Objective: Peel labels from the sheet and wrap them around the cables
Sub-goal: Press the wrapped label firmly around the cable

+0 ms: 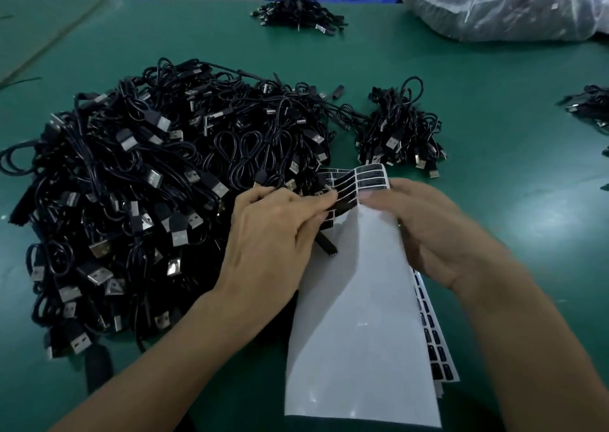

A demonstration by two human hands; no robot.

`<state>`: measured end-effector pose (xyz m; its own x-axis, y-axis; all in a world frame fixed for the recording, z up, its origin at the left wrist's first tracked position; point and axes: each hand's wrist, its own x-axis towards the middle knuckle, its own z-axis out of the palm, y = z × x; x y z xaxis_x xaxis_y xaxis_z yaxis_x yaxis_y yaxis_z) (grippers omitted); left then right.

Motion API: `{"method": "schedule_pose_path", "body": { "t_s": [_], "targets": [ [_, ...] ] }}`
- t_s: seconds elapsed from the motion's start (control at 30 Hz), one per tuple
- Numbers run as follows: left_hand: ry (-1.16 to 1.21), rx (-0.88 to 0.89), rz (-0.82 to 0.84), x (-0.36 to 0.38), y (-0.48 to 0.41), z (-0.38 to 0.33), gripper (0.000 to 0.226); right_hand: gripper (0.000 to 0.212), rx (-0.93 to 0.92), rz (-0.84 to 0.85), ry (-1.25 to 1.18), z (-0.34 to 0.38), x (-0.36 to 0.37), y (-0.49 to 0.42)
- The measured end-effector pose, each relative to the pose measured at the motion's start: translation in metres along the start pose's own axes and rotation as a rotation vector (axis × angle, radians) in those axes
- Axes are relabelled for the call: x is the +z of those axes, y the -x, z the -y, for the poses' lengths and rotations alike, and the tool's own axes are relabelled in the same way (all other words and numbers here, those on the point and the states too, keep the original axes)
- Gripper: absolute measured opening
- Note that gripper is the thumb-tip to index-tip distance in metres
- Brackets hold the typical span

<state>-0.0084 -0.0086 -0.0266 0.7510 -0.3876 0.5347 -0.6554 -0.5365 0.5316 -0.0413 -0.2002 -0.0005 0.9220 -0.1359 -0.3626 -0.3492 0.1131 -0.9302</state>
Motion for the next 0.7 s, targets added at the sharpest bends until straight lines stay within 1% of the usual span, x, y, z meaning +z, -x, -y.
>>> {"method": "schedule_pose_path", "body": {
  "t_s": [0.07, 0.1, 0.17, 0.23, 0.27, 0.33, 0.4, 0.5, 0.7],
  "targets": [
    [0.044, 0.008, -0.056, -0.001, -0.001, 0.001, 0.029, 0.038, -0.054, -0.025, 0.143, -0.008, 0.009, -0.003],
    [0.064, -0.003, -0.081, -0.001, -0.002, 0.001, 0.030, 0.039, -0.082, -0.056, 0.175, -0.010, 0.012, -0.003],
    [0.094, -0.011, -0.111, -0.001, -0.003, 0.002, 0.032, 0.043, -0.103, -0.113, 0.188, -0.013, 0.016, -0.004],
    [0.092, 0.007, -0.124, -0.003, -0.002, 0.002, 0.033, 0.051, -0.086, -0.133, 0.164, -0.013, 0.015, -0.005],
    [0.095, 0.005, -0.116, -0.003, -0.002, 0.001, 0.030, 0.054, -0.073, -0.129, 0.140, -0.013, 0.014, -0.004],
    [0.114, -0.021, -0.088, -0.003, -0.003, 0.001, 0.019, 0.051, -0.059, -0.113, 0.111, -0.011, 0.013, -0.004],
    [0.079, -0.055, -0.066, -0.003, -0.004, 0.000, 0.023, 0.047, -0.050, -0.110, 0.103, -0.010, 0.012, -0.003],
    [-0.061, -0.075, -0.006, -0.002, -0.004, -0.005, 0.018, 0.045, -0.067, -0.099, 0.104, -0.009, 0.010, -0.002],
    [-0.204, -0.098, 0.127, -0.001, -0.003, -0.014, 0.018, 0.042, -0.060, -0.071, 0.129, -0.009, 0.012, -0.001]
  ]
}}
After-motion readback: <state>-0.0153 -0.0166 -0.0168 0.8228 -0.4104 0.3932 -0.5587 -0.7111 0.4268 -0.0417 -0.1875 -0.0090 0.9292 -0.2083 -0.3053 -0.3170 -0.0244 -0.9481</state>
